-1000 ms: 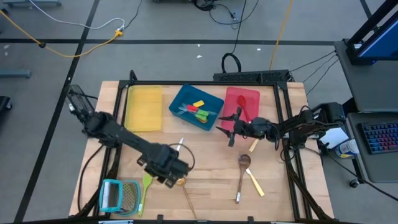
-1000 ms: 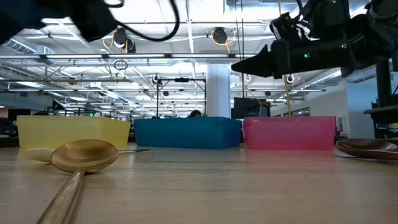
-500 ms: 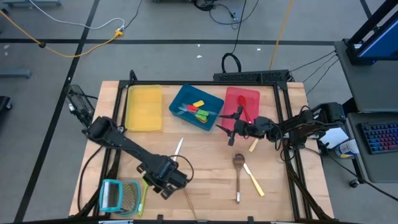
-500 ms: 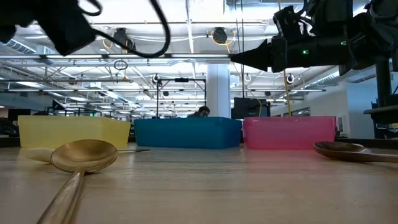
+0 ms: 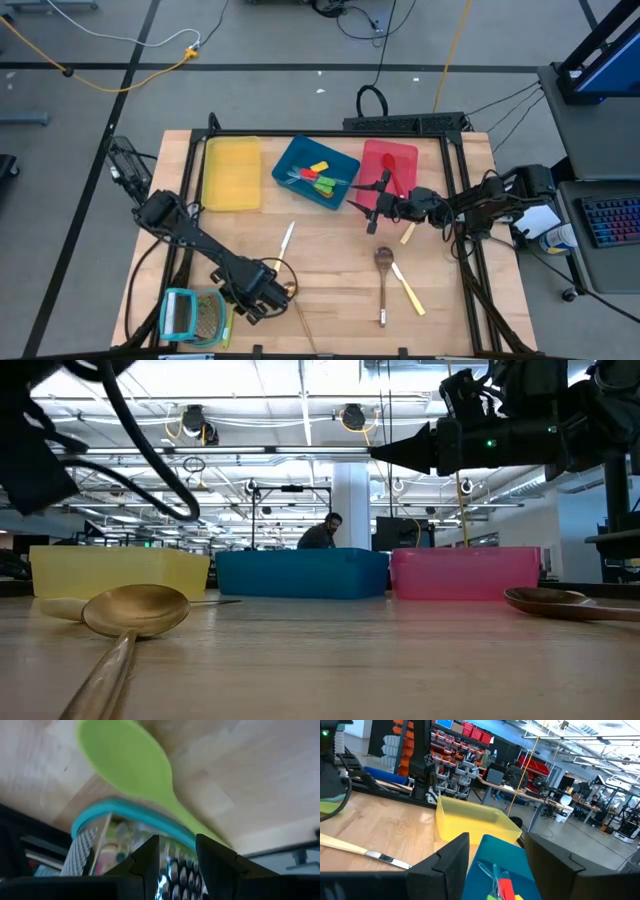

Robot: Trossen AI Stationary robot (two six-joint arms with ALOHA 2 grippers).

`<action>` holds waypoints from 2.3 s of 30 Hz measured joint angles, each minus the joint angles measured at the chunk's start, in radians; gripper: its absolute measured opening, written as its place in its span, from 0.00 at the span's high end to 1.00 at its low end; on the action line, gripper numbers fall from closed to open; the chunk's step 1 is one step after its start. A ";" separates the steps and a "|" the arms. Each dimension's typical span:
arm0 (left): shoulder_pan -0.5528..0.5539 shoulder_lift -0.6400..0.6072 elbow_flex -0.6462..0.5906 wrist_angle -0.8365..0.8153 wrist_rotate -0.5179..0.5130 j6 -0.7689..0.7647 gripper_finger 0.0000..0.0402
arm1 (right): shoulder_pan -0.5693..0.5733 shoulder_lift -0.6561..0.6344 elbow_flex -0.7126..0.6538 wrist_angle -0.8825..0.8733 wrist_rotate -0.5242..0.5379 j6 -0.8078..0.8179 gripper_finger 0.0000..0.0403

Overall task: Pick & Place Kitchen Items
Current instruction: Put the green serving spoon into the pink bin

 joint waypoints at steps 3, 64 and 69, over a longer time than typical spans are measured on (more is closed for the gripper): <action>0.001 0.000 -0.030 0.036 -0.008 -0.003 0.67 | 0.000 0.000 0.000 -0.002 0.000 0.001 0.55; 0.087 -0.445 -0.136 0.175 -0.776 -0.137 0.89 | 0.000 0.000 0.000 -0.001 -0.002 0.009 0.55; 0.100 -0.444 -0.136 0.192 -0.947 -0.044 0.92 | 0.000 0.000 0.000 0.027 -0.002 0.058 0.55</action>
